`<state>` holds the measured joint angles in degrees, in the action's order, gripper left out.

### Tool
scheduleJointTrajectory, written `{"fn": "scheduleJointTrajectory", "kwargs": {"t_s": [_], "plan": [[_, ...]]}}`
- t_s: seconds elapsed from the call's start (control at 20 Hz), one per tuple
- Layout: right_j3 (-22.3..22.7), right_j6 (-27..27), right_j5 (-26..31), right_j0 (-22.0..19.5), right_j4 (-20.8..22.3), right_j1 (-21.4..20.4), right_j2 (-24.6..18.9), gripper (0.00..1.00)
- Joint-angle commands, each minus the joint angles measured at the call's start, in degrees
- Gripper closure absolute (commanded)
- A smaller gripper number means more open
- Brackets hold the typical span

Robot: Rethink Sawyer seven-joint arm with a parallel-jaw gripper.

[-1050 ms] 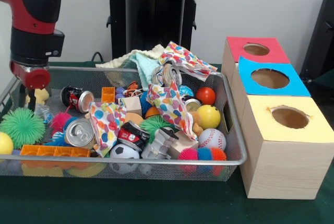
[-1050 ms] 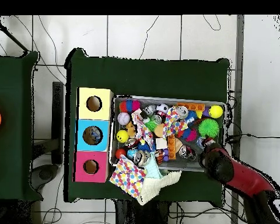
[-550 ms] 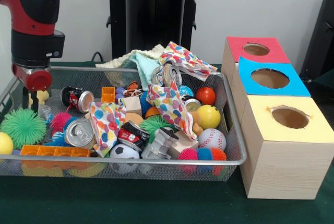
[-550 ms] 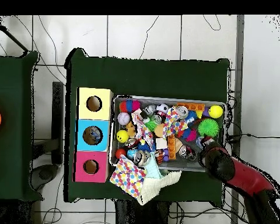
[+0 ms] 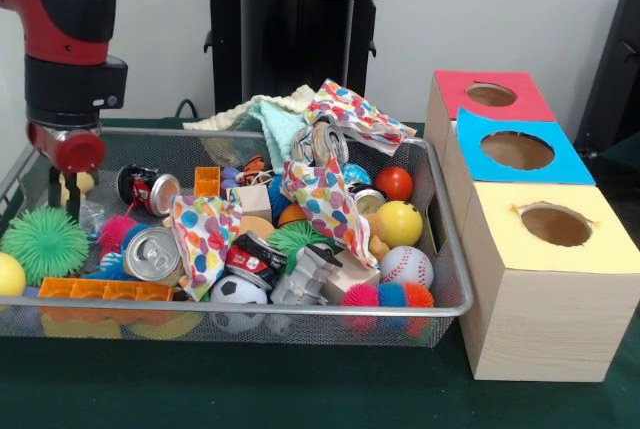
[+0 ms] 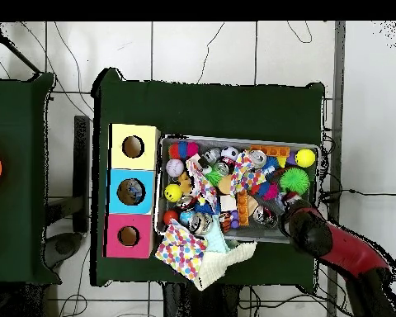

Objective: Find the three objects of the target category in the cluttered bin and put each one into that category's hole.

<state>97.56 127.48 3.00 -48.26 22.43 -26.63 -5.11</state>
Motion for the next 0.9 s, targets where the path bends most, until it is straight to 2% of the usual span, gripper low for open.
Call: {"fn": "scheduleJointTrajectory", "kwargs": {"t_s": [0.05,0.55,0.9], "plan": [[1.96,-4.71,7.98,-1.05,3.12,0.03,-7.14,0.00],[4.72,-6.07,11.52,-1.77,4.25,-0.70,-7.63,0.00],[3.24,-2.56,7.17,0.42,5.45,-1.46,-5.30,0.00]]}}
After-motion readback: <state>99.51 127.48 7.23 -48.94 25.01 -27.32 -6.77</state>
